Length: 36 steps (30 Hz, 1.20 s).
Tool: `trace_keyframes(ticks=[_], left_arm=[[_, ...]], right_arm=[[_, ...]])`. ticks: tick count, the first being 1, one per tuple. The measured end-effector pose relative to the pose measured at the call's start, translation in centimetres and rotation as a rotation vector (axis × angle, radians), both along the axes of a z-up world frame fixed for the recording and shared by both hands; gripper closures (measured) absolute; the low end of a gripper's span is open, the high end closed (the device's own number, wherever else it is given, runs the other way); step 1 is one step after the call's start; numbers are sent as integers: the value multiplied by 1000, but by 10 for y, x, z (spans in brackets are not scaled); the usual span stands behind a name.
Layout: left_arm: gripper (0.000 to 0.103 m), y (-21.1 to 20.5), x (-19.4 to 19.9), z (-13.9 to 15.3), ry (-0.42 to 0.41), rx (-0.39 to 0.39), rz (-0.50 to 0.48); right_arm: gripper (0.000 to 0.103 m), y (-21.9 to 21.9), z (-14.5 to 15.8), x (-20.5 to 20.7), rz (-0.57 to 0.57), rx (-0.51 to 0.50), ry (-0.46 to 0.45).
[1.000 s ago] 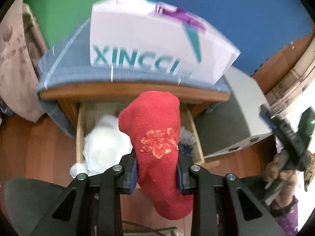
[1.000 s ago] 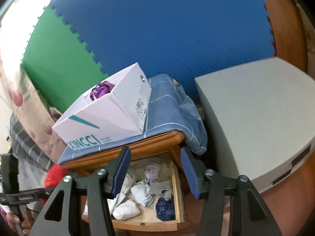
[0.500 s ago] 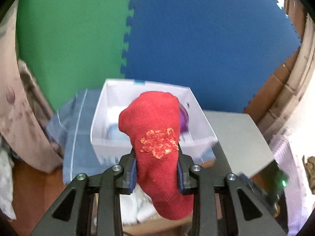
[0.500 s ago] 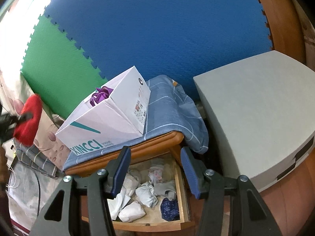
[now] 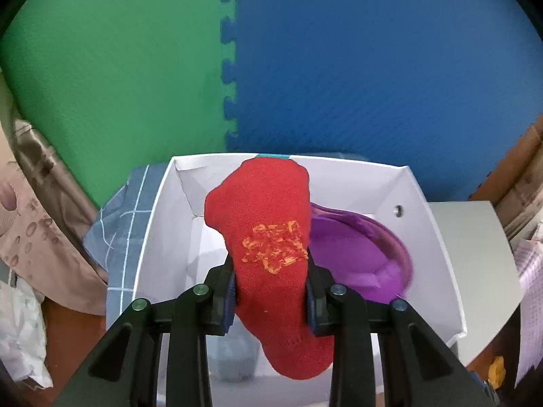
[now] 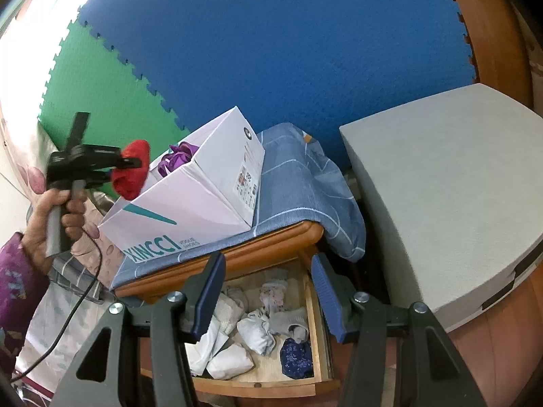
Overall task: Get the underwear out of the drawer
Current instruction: 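Carry the red sock into the shoe box and release it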
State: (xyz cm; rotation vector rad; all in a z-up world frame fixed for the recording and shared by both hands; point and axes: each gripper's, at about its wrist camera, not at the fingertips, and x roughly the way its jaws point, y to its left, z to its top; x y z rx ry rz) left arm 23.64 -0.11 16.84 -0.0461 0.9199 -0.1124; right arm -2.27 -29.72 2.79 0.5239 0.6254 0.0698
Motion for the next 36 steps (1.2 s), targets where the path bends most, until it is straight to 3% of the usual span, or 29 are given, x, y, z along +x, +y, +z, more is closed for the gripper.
trace_keyframes(ticks=[15,18,20,25,27,33,36], left_arm=[[66,4,38,-37,77,70,28],[61,2,41,-38,78,94,26],[49,-1,41,-37,78,125,28],[17,-15,26,-21,-43,255,26],[15,-19,14,-12,-95,265,8],[11,-22,-39,17,-238,182,-44],[11,-14,-76,29,-313,77,-88]], right_arm=[[49,8,-2,6,32,-23,18],[49,8,-2,7,32,-21,20],[49,8,-2,7,34,-23,23],[49,9,-3,7,37,-33,24],[49,9,-3,7,35,-33,25],[49,11,-4,7,38,-42,30],[49,17,-5,9,59,-64,35]])
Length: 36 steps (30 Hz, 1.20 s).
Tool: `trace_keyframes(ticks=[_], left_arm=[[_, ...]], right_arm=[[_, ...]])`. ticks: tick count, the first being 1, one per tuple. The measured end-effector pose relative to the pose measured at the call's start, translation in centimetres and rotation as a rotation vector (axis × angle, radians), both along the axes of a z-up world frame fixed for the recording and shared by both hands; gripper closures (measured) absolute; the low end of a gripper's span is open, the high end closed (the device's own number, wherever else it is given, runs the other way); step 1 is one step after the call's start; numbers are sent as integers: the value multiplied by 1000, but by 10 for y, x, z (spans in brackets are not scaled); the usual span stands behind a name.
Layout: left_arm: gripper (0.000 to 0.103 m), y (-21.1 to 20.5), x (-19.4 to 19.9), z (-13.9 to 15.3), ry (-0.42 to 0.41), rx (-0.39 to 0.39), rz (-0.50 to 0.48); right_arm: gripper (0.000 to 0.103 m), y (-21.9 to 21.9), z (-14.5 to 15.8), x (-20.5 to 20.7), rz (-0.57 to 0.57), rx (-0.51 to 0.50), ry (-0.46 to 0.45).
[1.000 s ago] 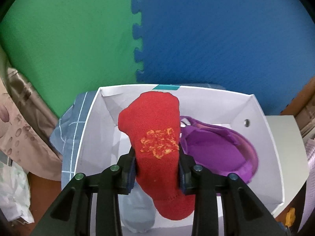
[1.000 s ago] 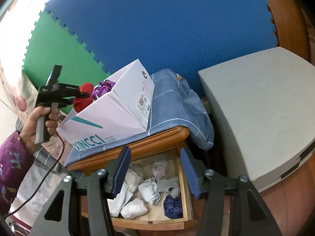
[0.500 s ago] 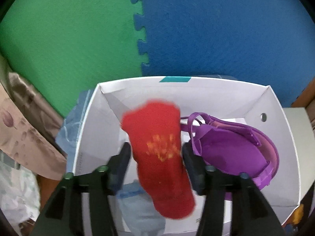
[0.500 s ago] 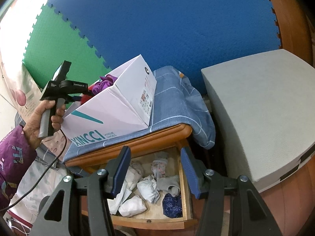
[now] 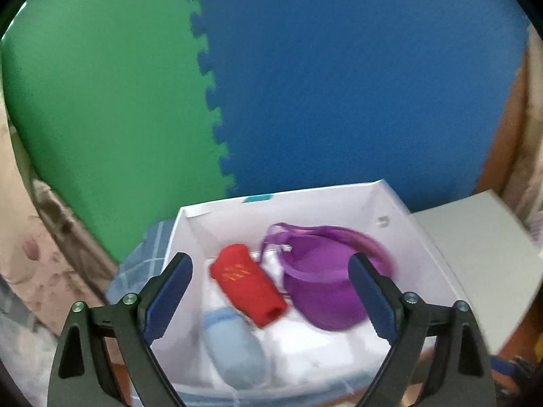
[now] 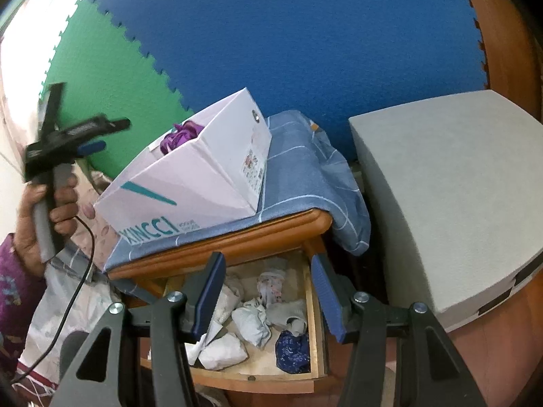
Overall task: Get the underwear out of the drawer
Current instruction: 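Carry the red sock into the shoe box and release it, then withdraw the left tool from the shoe box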
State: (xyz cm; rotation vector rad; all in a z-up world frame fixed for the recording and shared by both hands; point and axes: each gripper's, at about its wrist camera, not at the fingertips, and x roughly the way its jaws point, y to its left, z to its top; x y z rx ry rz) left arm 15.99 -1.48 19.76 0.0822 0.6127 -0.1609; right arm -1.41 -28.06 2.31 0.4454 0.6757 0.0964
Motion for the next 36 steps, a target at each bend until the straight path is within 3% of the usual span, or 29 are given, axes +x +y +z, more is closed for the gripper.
trace_keyframes(ticks=[5,9,12,15,19,22,24,27,36], left_arm=[[12,39,-54,-2,-64,-176,12],[14,81,-80,-25,-8,-292,61],[22,106,-96,-47,58,-299,51],[21,121,-119,-72,86,-215,64],[19,139,-140,-97,75,-169,76],[17,154,-149,-114,72,-223,95],[17,164,-148,-119,92,-281,107],[13,169,-151,-119,69,-278,114],[12,207,-151,-131,117,-450,146]], right_arm=[[49,24,-3,3,103,-54,17],[49,55,-9,3,226,-128,36],[49,83,-17,5,329,-194,73],[49,105,-27,7,408,-243,117],[49,136,-42,16,499,-211,192],[49,175,-68,33,554,-151,310],[49,199,-86,43,569,-140,368],[49,227,-109,62,568,-139,445],[48,265,-176,109,421,-57,680]])
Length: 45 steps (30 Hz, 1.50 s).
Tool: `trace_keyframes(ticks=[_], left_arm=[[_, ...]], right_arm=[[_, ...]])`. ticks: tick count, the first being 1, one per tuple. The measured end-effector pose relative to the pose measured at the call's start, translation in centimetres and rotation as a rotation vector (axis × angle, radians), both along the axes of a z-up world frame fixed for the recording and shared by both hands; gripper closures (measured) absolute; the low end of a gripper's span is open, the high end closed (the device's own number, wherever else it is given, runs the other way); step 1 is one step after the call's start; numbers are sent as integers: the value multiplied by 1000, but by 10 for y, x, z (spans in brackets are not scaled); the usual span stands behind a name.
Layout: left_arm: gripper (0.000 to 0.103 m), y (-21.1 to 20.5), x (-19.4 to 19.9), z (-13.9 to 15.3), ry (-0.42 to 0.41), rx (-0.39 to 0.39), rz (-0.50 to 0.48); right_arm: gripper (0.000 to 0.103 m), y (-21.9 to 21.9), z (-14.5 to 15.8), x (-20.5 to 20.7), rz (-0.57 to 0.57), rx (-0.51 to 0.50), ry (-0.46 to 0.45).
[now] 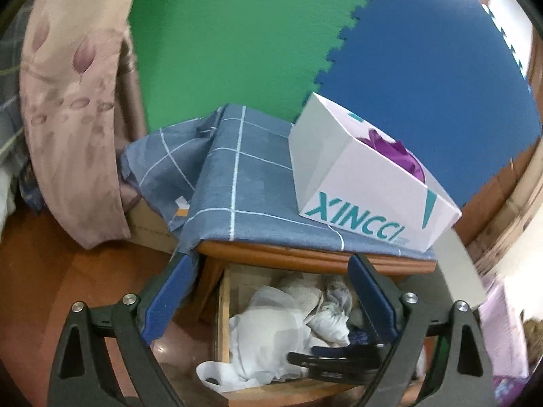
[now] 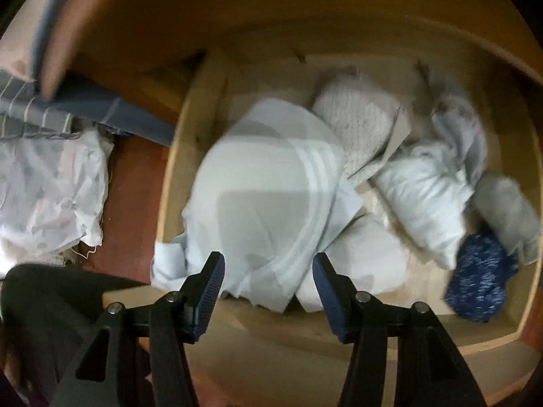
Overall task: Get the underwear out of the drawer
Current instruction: 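Withdraw the left tool from the shoe box, then grasp the white padded bra in the drawer with the right gripper, then lift the white bra into the shoe box and open the right gripper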
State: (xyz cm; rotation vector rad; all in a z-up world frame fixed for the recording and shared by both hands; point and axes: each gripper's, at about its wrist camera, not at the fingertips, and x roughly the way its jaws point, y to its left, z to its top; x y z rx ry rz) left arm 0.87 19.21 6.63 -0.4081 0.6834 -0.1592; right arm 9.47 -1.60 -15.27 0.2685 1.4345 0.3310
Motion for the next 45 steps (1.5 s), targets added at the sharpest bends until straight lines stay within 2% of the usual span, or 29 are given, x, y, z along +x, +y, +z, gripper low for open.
trace_keyframes(ticks=[6,12,13,15,16,17,24,35,45], left_arm=[[12,14,2,-4,15,-66,6],[12,13,3,-5,17,-63,-6],[12,12,3,-5,18,-63,-12],[12,10,3,-5,17,-56,-13],[12,10,3,-4,16,-55,-13],[12,10,3,-4,14,-55,-15],[11,11,3,-5,17,-54,-1],[9,3,5,-5,24,-5,1],[8,-13,4,-2,9,67,-14]], right_arm=[[41,9,-26,15,0,-40,80],[42,16,-32,23,25,-39,78],[47,19,-32,23,41,-45,72],[77,27,-32,23,79,-59,60],[84,30,-33,22,90,-75,59],[100,32,-32,22,97,-80,52],[100,28,-5,7,108,-35,-94],[100,-7,63,-23,47,52,-219],[100,-46,138,-59,-34,156,-324]])
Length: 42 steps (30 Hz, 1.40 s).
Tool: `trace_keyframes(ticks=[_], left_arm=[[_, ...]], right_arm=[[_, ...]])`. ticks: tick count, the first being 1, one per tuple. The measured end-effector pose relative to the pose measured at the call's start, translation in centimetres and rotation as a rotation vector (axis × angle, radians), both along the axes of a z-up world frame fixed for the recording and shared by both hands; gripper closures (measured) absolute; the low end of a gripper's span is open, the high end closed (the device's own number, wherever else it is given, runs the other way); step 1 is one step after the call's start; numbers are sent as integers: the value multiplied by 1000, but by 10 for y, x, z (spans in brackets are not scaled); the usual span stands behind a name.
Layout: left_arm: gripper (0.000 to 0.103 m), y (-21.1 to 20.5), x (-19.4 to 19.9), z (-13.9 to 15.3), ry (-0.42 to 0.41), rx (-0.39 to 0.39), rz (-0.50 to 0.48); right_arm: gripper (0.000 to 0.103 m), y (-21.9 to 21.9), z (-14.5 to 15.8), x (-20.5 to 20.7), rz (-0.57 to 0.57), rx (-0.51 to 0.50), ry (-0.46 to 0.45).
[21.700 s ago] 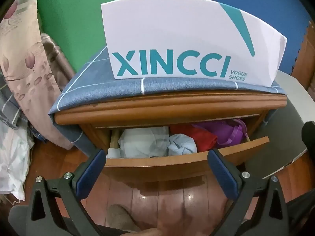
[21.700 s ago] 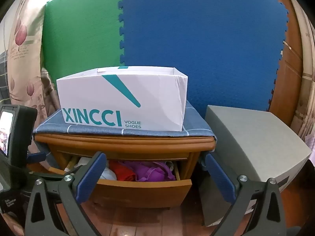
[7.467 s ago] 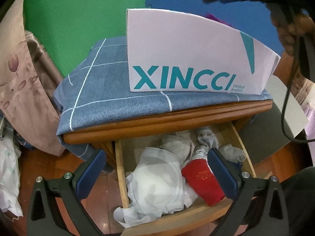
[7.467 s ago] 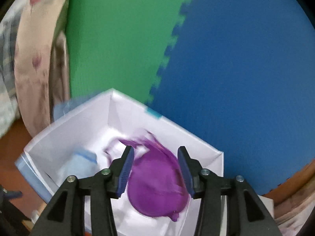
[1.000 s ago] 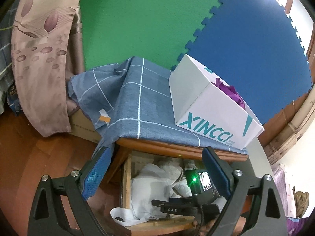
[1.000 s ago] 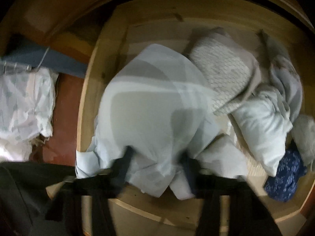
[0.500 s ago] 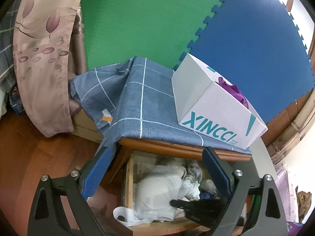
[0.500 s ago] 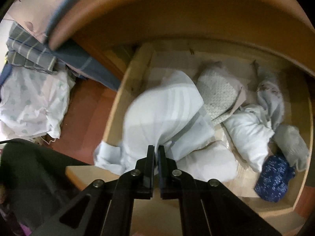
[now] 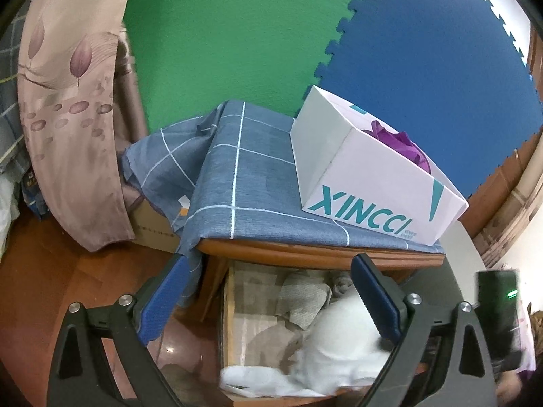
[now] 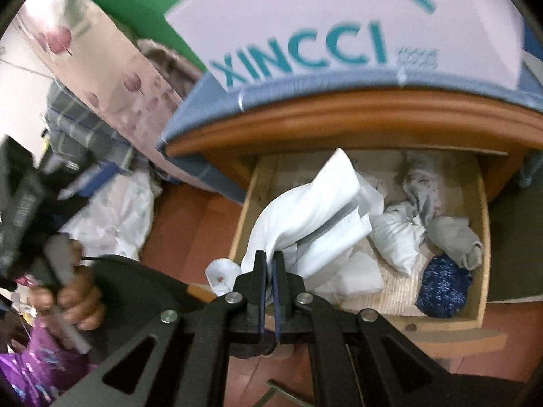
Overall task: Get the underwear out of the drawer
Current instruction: 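Lift the white bra into the shoe box and open the right gripper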
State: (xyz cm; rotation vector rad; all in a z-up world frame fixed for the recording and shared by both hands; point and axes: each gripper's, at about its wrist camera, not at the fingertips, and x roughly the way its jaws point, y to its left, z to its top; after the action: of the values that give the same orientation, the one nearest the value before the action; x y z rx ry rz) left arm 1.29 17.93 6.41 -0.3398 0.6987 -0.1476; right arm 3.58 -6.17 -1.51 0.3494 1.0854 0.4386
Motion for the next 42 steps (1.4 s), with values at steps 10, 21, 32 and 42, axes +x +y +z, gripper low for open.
trace_keyframes(ticks=[10,21,32,42], left_arm=[[8,-2,3,-2,20,-4,10],[8,-10,1,0,3,41,-10],[8,-8,2,0,7,23,-18],[8,-8,6,-2,15,10,-31]], right_arm=[[100,-50,112,-31,-53,160,-134],[100,-72,257,23,-75,178,-373],[100,-63,287,162,-163,217,-450],[100,-56,180,247,-218,193,-285]])
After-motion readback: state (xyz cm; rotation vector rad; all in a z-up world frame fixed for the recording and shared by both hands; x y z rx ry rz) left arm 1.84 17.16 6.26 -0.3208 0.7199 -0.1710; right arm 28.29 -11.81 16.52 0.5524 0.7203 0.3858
